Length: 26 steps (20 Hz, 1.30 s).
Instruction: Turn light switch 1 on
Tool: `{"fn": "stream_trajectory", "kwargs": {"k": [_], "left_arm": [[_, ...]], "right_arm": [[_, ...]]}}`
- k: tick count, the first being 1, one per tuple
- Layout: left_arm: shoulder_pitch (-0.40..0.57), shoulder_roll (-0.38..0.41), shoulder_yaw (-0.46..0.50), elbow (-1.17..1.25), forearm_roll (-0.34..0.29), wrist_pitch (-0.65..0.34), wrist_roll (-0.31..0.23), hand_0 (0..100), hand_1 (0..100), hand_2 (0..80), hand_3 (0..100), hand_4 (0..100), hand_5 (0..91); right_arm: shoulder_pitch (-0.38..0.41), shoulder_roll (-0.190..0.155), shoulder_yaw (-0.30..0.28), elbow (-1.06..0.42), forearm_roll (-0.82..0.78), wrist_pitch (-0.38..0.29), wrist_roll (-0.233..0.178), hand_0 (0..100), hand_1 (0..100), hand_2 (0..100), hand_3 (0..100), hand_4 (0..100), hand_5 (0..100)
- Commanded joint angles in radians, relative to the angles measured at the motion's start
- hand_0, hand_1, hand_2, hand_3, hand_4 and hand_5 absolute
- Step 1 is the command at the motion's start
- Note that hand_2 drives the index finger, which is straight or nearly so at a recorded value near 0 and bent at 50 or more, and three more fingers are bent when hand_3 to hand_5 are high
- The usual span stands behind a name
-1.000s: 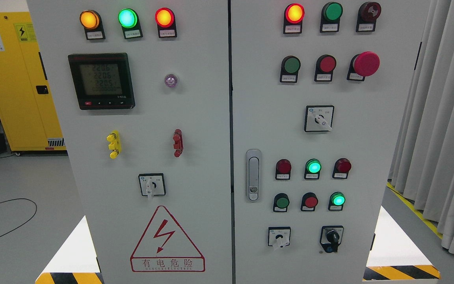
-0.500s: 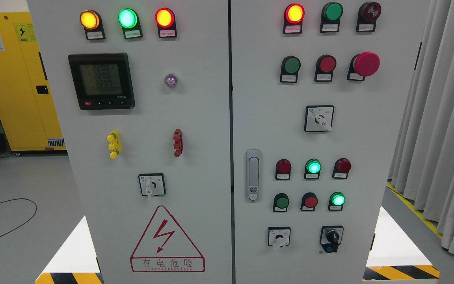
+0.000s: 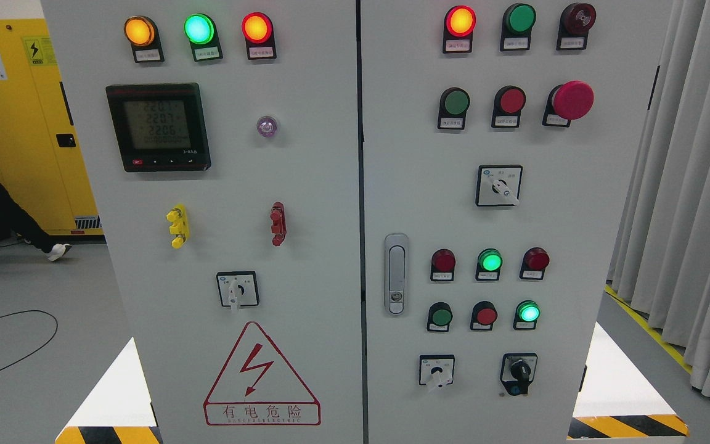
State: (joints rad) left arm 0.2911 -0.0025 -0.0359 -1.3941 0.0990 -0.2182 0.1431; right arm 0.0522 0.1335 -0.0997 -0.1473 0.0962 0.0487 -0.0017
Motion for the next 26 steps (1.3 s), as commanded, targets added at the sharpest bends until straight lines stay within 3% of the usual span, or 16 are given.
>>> {"fn": "stream_trajectory", "kwargs": {"k": [1, 6, 15, 22, 26], "left_arm": [[-0.001, -0.014, -0.018, -0.388, -0.002, -0.001, 0.001, 13, 58, 55.7, 73, 76, 60.5], [-0.029, -0.034, -0.019, -0.421, -0.096, 0.0, 0.003, 20, 60, 56.0, 81, 80, 63.4], [-0.135, -0.068, -0.041, -0.427, -0.101, 0.031, 0.053, 24, 61, 54.0, 82, 81, 64.6], [-0.196, -0.082, -0.041, -0.503, -0.104, 0.158, 0.069, 24, 61, 53.5, 83, 82, 68.3], [-0.239, -0.09, -0.041, -0.519, -0.208, 0.207, 0.075, 23, 61, 53.4, 83, 82, 70.2]], "right_arm": [[0.0, 0.0, 0.0, 0.0, -0.001, 0.0, 0.0, 0, 50, 4, 0, 0, 0], [0.0, 0.0, 0.0, 0.0, -0.001, 0.0, 0.0, 0, 50, 4, 0, 0, 0], [0.0, 0.0, 0.0, 0.0, 0.0, 0.0, 0.0, 0, 50, 4, 0, 0, 0], [0.0, 0.0, 0.0, 0.0, 0.0, 0.0, 0.0, 0, 50, 4, 0, 0, 0], [0.0, 0.0, 0.0, 0.0, -0.001, 0.0, 0.0, 0, 50, 4, 0, 0, 0]]}}
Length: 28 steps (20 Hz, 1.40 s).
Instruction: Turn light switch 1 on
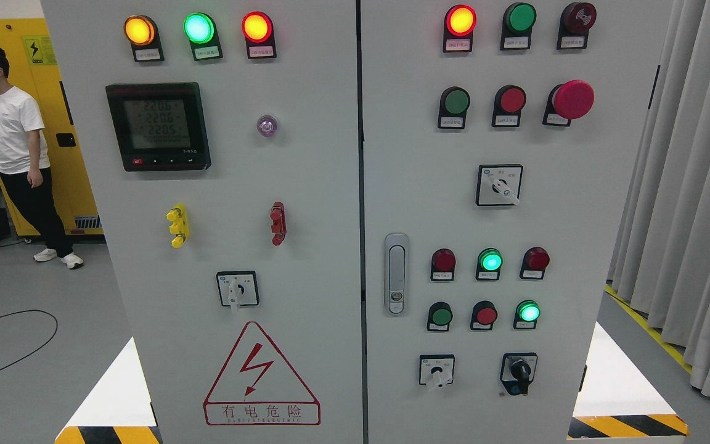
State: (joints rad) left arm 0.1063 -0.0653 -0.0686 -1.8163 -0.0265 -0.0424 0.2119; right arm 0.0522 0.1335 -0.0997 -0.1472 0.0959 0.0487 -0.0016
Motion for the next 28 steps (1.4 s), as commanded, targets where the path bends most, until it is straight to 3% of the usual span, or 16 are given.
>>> {"fn": "stream_trajectory", "kwargs": {"k": [1, 8, 28], "left_arm": [[-0.065, -0.028, -0.008, -0.097, -0.096, 0.039, 0.017, 23, 61, 53.1, 83, 83, 70.6], [-0.142, -0.039, -0.008, -0.106, -0.098, 0.142, 0.076, 23, 61, 52.5, 83, 84, 72.9], [-0.247, -0.05, -0.008, -0.127, -0.144, 0.302, 0.121, 22, 63, 51.8, 84, 85, 75.2]], "right_arm": [[0.0, 0.0, 0.0, 0.0, -0.001, 0.0, 0.0, 0, 50, 4, 0, 0, 0], [0.0, 0.0, 0.0, 0.0, -0.001, 0.0, 0.0, 0, 50, 4, 0, 0, 0], [0.0, 0.0, 0.0, 0.0, -0.001, 0.0, 0.0, 0, 50, 4, 0, 0, 0]]}}
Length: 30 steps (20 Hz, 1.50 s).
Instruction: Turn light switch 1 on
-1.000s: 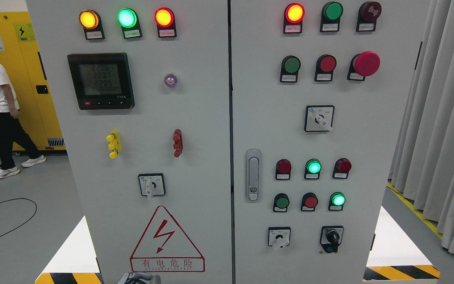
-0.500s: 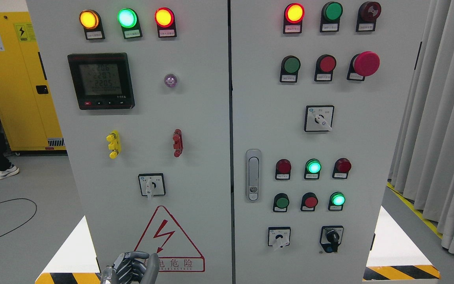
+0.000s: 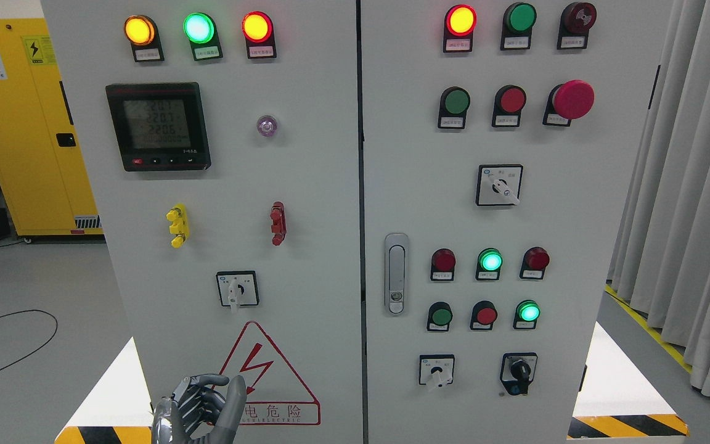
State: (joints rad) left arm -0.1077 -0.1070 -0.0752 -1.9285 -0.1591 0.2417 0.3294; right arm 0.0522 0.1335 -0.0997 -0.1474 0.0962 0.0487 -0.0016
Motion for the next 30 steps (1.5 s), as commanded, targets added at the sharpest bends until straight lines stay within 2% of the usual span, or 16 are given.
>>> {"fn": "stream_trajectory", "kwargs": {"k": [1, 7, 12, 30], "left_arm": [[-0.046, -0.008, -0.001, -0.015, -0.011, 0.027, 0.003, 22, 63, 51.8, 84, 86, 75.3], [-0.092, -0.017, -0.005, -0.012, -0.043, 0.067, 0.02, 23, 63, 51.7, 85, 86, 75.4], [-0.113, -0.02, -0.024, -0.012, -0.046, 0.097, 0.045, 23, 63, 51.6, 85, 86, 75.5], [-0.184, -0.03, -0.023, -0.004, -0.053, 0.168, 0.056, 23, 62, 51.3, 85, 86, 76.5]], "right_arm": [[0.0, 0.0, 0.0, 0.0, 0.0, 0.0, 0.0, 0, 50, 4, 0, 0, 0], [0.0, 0.0, 0.0, 0.0, 0.0, 0.0, 0.0, 0, 50, 4, 0, 0, 0], [0.0, 0.0, 0.0, 0.0, -0.001, 0.0, 0.0, 0, 50, 4, 0, 0, 0], [0.0, 0.0, 0.0, 0.0, 0.0, 0.0, 0.0, 0, 50, 4, 0, 0, 0]]}}
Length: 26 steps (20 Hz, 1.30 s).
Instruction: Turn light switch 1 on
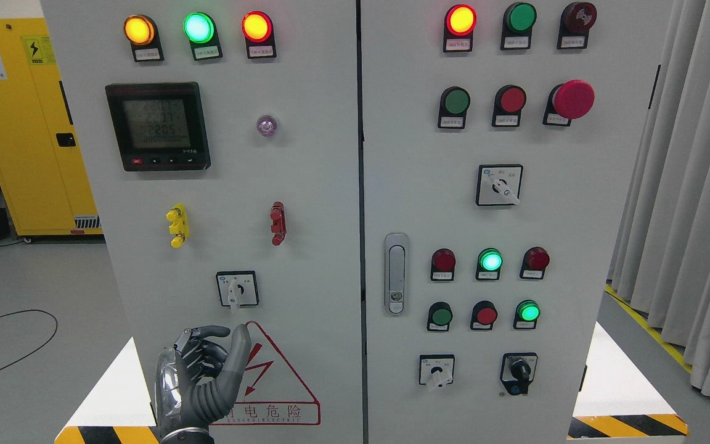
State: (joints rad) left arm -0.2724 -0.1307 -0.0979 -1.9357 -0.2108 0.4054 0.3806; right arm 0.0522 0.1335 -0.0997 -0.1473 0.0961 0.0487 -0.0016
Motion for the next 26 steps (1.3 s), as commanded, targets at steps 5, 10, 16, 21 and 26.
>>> {"fn": "stream_trajectory", "kwargs": {"k": [5, 10, 16, 21, 26], "left_arm": [[-0.021, -0.006, 0.0, 0.001, -0.001, 0.019, 0.017, 25, 63, 51.3, 85, 86, 77.1], [-0.033, -0.007, 0.001, 0.001, -0.027, 0.026, 0.017, 27, 63, 50.5, 85, 86, 77.2], [-0.041, -0.01, 0.004, 0.004, -0.03, 0.046, 0.017, 29, 63, 50.5, 85, 86, 77.2], [-0.051, -0.012, 0.006, 0.02, -0.03, 0.049, 0.017, 29, 63, 50.4, 85, 87, 77.2], [-0.07, -0.014, 0.004, 0.027, -0.03, 0.066, 0.017, 29, 63, 50.5, 85, 87, 77.2]], "right_arm": [[0.0, 0.0, 0.0, 0.0, 0.001, 0.0, 0.0, 0, 50, 4, 0, 0, 0], [0.0, 0.0, 0.0, 0.0, -0.001, 0.0, 0.0, 0, 50, 4, 0, 0, 0], [0.0, 0.0, 0.0, 0.0, 0.001, 0.0, 0.0, 0, 50, 4, 0, 0, 0], [0.0, 0.0, 0.0, 0.0, 0.001, 0.0, 0.0, 0, 50, 4, 0, 0, 0], [0.0, 0.0, 0.0, 0.0, -0.001, 0.0, 0.0, 0, 50, 4, 0, 0, 0]]}}
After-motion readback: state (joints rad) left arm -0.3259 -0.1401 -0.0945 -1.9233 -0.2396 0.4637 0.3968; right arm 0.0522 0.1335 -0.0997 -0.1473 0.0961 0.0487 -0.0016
